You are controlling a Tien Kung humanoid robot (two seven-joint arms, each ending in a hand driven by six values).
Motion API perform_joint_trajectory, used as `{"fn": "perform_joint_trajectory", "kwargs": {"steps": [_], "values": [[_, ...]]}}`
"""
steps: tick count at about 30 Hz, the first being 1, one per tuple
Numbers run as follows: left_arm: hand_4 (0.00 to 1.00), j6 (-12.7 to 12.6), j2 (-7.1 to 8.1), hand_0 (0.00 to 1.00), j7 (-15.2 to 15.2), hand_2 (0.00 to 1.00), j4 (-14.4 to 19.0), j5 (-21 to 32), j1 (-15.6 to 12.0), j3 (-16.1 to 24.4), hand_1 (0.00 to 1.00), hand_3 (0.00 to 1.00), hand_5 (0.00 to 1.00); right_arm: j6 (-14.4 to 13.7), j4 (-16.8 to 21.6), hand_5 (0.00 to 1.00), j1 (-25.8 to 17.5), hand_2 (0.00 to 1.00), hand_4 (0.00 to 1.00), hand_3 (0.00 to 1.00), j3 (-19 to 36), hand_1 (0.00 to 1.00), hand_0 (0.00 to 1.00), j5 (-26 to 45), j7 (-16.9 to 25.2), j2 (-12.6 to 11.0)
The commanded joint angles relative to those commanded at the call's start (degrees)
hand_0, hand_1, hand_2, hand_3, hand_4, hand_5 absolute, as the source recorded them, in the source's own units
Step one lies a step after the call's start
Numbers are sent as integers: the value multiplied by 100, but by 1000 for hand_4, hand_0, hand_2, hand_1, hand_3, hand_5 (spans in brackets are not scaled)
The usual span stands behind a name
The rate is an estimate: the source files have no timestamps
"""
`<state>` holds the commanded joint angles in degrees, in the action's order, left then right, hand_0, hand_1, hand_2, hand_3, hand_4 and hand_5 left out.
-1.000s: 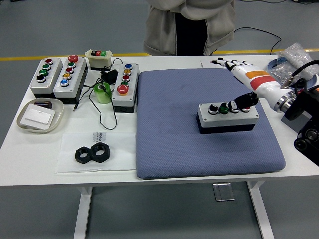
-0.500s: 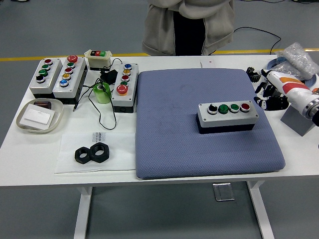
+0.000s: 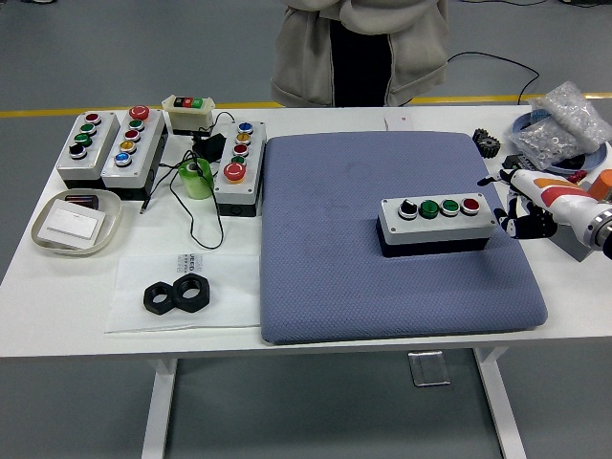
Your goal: Pick up the button,place it on the desk,press the button,press the button
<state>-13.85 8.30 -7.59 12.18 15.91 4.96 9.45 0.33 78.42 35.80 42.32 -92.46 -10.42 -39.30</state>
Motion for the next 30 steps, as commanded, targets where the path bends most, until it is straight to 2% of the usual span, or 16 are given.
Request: {"fn": "perform_joint_trajectory", "kwargs": {"steps": [5,30], "values": [[650,-4,-6,693,9,889,-2,-27,-18,21,831,831,998,114,178,2,-79,201,464,790,3,25,120,-3,-32,-49],[646,-13,-12,693,32,889,3,-128,-62,92,830,833,998,229,-113,2,28,191,443,792,-180,17,105,47,-104,132]]}}
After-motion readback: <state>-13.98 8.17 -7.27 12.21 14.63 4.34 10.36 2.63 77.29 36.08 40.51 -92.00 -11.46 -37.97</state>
